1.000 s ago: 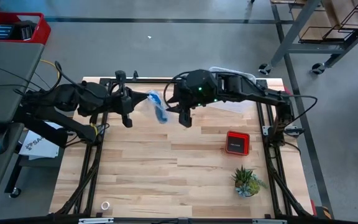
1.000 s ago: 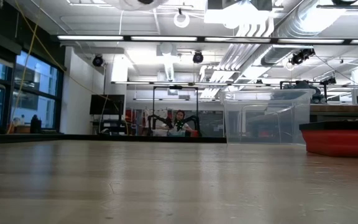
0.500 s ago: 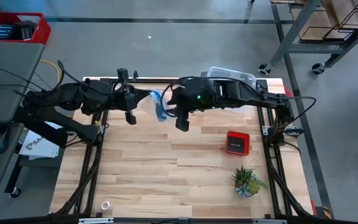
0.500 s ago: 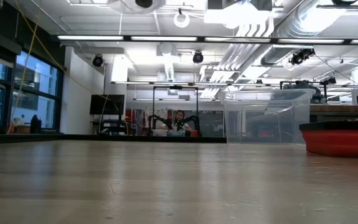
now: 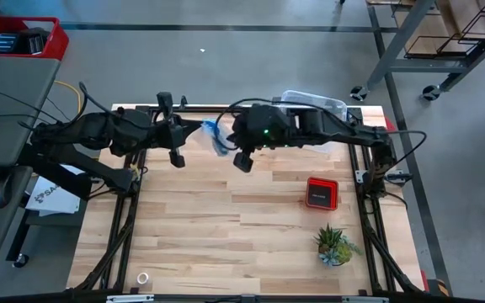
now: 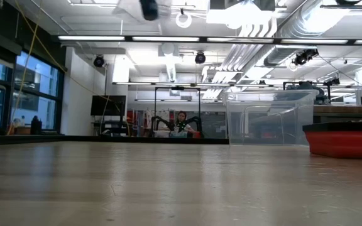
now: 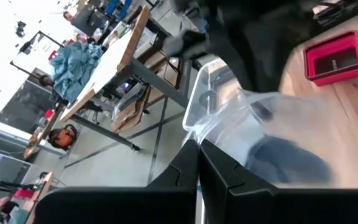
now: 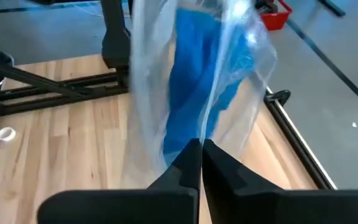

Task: Roll bandage
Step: Put the rolled blue bandage into the transparent zip bag

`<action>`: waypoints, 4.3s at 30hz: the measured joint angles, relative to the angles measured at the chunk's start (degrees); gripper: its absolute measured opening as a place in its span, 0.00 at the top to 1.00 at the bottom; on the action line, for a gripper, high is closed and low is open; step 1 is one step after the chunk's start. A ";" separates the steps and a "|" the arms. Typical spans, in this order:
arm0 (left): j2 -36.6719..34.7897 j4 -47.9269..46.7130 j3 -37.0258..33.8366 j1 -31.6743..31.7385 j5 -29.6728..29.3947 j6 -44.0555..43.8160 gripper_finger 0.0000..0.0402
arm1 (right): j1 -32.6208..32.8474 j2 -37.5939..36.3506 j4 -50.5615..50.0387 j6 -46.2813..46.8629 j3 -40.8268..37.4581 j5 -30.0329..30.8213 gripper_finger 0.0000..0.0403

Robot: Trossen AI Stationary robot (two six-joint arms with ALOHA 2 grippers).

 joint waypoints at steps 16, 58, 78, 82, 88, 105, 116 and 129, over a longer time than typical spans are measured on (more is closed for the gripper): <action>0.43 -7.74 -2.23 -0.04 0.46 -6.09 1.00 | -3.40 -5.26 2.46 6.69 0.00 -7.94 1.00; 0.98 -7.22 -1.01 -2.20 -7.91 11.44 1.00 | 0.81 -3.19 -6.20 -18.17 -0.96 -7.86 0.54; 3.14 2.73 -1.07 -4.76 -14.24 21.65 1.00 | 2.09 -1.59 -0.52 -17.43 -0.92 1.12 0.65; 3.30 5.62 -1.07 -5.41 -15.17 21.59 1.00 | 1.97 -1.59 -0.46 -16.35 -0.92 4.36 0.65; 3.20 7.37 -1.07 -6.56 -22.44 21.95 1.00 | 1.97 -1.59 -1.89 -9.17 -0.92 5.89 0.65; 0.00 12.21 -1.14 -12.21 -34.65 22.65 1.00 | -0.28 -1.50 1.89 -6.45 -0.83 6.23 0.65; -3.28 26.46 -1.07 -15.65 -40.86 26.78 1.00 | -2.22 -1.50 5.81 -5.45 -0.85 4.87 0.65; -3.54 36.31 -1.05 -16.94 -40.63 33.17 1.00 | -4.57 -1.12 19.20 -4.27 -0.85 -4.00 0.65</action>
